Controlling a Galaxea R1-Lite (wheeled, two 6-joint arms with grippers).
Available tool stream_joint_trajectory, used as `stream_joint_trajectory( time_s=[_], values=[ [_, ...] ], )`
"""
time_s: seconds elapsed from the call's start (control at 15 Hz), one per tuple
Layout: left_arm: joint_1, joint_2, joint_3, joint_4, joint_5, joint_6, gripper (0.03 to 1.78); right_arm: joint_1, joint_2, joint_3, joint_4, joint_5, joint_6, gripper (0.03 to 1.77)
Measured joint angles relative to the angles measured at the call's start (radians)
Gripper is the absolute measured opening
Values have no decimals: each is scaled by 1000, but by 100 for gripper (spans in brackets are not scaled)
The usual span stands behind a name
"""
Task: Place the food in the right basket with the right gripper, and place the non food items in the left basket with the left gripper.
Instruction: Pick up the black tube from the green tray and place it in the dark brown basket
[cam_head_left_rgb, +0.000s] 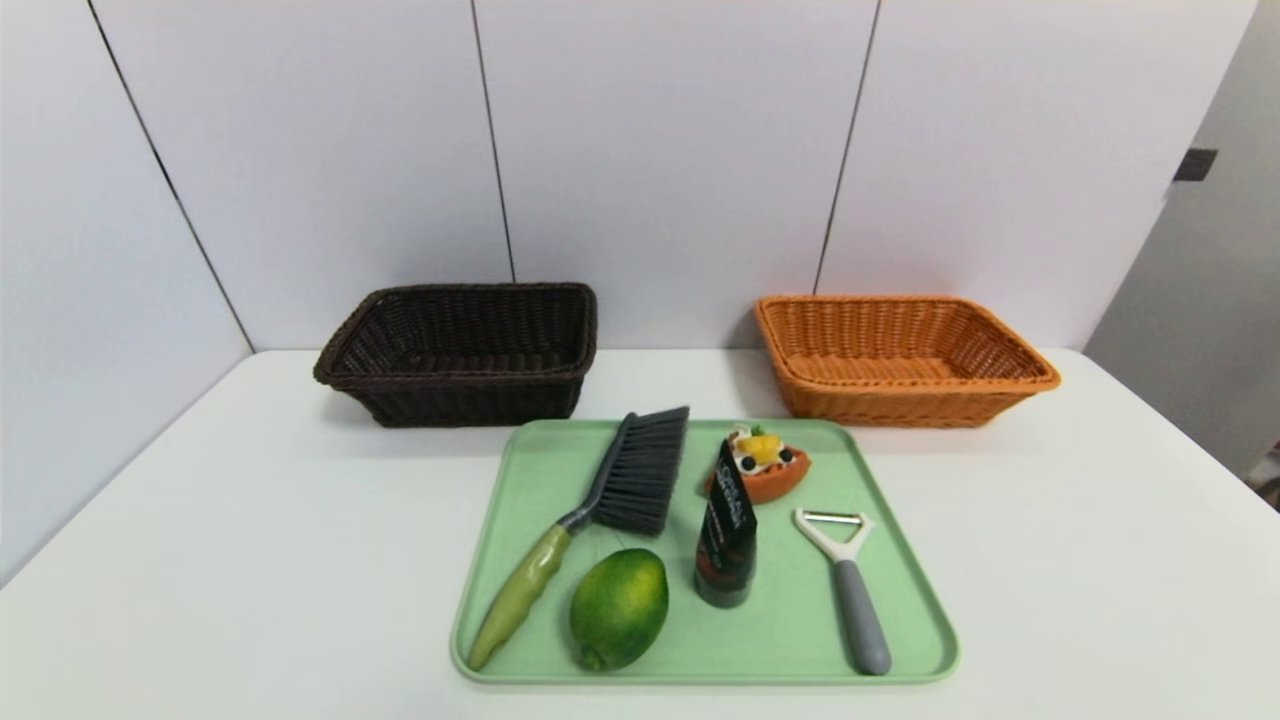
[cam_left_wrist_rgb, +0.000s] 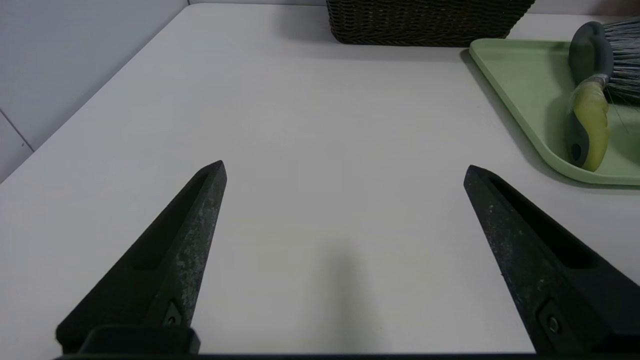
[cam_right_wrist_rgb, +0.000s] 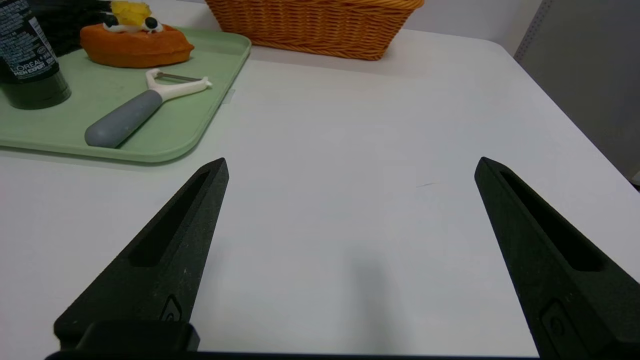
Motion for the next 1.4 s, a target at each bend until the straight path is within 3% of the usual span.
stream_joint_trajectory(
  time_s=[0.47, 0.87, 1.13, 1.27, 1.4],
  values=[
    [0, 1, -56, 41, -4, 21, 169, 0, 1, -28, 17, 18, 0, 170],
    [0, 137, -478, 431, -48, 18, 169, 1, 244, -306, 149, 60, 27, 170],
    [0, 360, -684, 538, -100, -14, 169, 1, 553, -653, 251, 61, 169, 170],
    [1, 499, -802, 570, -123, -39, 169, 18, 714, -877, 370, 63, 283, 170],
    [1, 642, -939, 597, -131, -82, 169, 87, 870, -1060, 508, 64, 417, 170]
  ],
)
